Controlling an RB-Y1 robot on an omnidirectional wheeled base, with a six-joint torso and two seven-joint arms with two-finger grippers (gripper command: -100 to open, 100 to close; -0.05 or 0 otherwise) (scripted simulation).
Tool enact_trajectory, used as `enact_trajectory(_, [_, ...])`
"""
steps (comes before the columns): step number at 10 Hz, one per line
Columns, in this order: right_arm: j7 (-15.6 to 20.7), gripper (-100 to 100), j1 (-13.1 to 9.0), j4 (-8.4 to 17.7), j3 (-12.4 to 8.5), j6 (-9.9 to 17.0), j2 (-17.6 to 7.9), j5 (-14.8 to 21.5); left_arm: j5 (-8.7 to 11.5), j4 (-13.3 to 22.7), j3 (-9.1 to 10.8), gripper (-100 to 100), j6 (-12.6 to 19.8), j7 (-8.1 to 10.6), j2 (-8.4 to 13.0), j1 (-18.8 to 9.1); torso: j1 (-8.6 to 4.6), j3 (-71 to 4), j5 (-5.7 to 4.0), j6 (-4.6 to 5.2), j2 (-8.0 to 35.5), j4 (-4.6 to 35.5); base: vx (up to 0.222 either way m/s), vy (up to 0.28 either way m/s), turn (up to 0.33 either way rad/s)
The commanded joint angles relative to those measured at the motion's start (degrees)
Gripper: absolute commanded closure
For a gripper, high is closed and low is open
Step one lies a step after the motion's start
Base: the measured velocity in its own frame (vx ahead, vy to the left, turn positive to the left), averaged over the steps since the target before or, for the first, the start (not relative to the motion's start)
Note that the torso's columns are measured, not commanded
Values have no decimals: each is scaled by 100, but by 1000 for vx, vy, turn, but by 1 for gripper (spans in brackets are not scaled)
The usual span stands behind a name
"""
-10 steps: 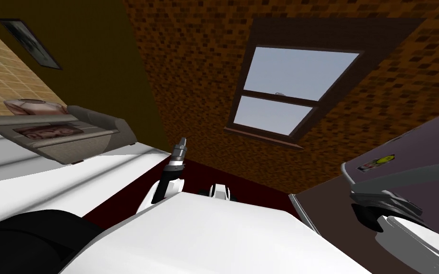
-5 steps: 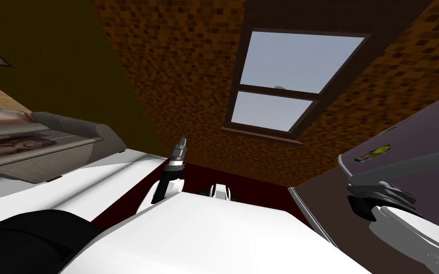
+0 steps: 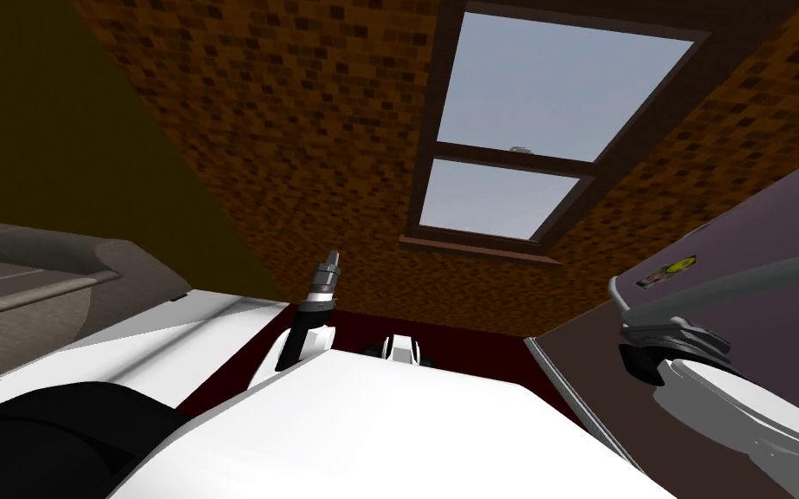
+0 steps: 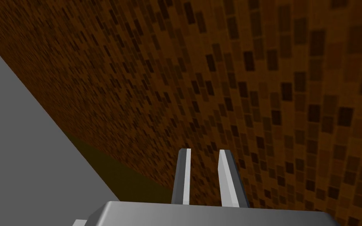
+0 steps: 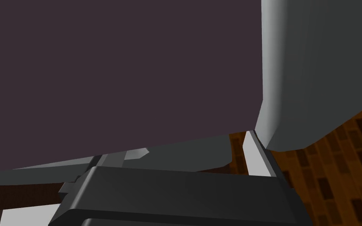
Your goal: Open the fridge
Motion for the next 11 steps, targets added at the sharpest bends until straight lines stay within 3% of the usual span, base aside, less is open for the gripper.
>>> enact_trajectory(1, [87,100,-62,-157,202,233,-248,-157,0,0,-1,0,0,0,0,-1,7,1,11,-5,12,2,237,142,-277])
enact_trajectory(2, [87,100,-62,-157,202,233,-248,-157,0,0,0,0,0,0,0,0,36,1,30,4,13,8,190,119,-142])
enact_trajectory(3, [161,100,-122,-291,366,414,-408,-276,0,0,0,0,0,0,0,-2,48,16,37,-3,41,15,202,114,-209])
enact_trajectory(4, [196,-100,28,-255,229,222,-602,-520,0,0,0,0,0,0,0,-1,78,19,60,2,48,23,102,179,-192])
enact_trajectory(6, [276,-100,76,-222,172,111,-910,-788,0,0,-1,0,0,0,0,-4,162,71,96,25,134,53,-8,139,-72])
enact_trajectory(9, [317,-100,99,-206,144,55,-1059,-922,0,0,0,0,1,0,1,-4,248,63,144,37,129,58,5,28,-28])
enact_trajectory(11, [397,-100,147,-174,87,-56,-1356,-1190,0,0,0,0,1,0,1,-4,286,54,171,32,122,62,23,64,-60])
